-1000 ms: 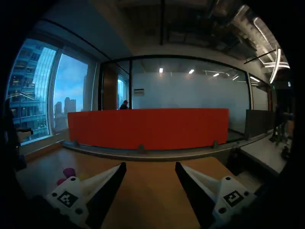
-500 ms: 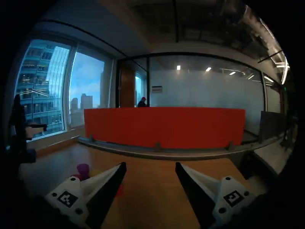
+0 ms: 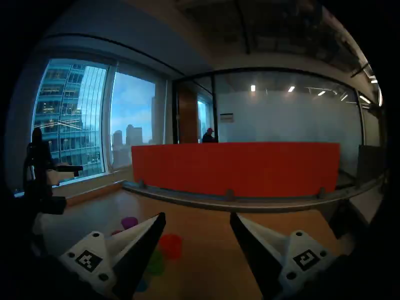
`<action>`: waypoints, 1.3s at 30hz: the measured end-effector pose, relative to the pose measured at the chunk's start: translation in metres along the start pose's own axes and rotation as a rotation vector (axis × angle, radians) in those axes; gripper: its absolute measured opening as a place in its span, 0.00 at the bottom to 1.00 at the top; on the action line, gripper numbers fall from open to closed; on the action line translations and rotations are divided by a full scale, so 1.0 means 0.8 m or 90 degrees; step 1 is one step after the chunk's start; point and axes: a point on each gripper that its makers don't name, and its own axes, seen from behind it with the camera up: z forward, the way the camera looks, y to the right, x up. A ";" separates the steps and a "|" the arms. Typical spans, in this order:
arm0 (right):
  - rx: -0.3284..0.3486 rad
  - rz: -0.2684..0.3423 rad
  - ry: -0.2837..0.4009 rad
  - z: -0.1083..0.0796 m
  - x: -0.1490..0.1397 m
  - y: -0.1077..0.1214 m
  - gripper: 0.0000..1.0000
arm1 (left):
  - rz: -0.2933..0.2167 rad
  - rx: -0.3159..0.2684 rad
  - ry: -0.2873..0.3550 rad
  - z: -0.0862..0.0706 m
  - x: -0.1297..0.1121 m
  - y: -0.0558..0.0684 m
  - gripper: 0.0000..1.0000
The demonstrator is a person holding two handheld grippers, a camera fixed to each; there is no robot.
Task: Pour water
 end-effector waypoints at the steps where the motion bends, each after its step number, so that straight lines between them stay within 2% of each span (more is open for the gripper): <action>1: 0.006 -0.002 -0.003 0.000 0.000 -0.003 0.99 | 0.000 -0.005 -0.001 0.000 -0.001 0.002 0.93; 9: 0.043 -0.016 -0.036 -0.001 -0.011 -0.019 1.00 | -0.001 -0.041 -0.025 0.000 -0.019 0.015 0.94; 21: 0.068 -0.045 -0.096 -0.004 -0.032 -0.024 1.00 | 0.030 -0.077 -0.082 0.003 -0.049 0.022 0.93; 30: 0.087 -0.060 -0.108 -0.009 -0.036 -0.031 1.00 | 0.038 -0.099 -0.102 0.000 -0.058 0.031 0.93; 39: 0.111 -0.071 -0.131 -0.010 -0.055 -0.041 1.00 | 0.052 -0.112 -0.118 0.000 -0.076 0.038 0.93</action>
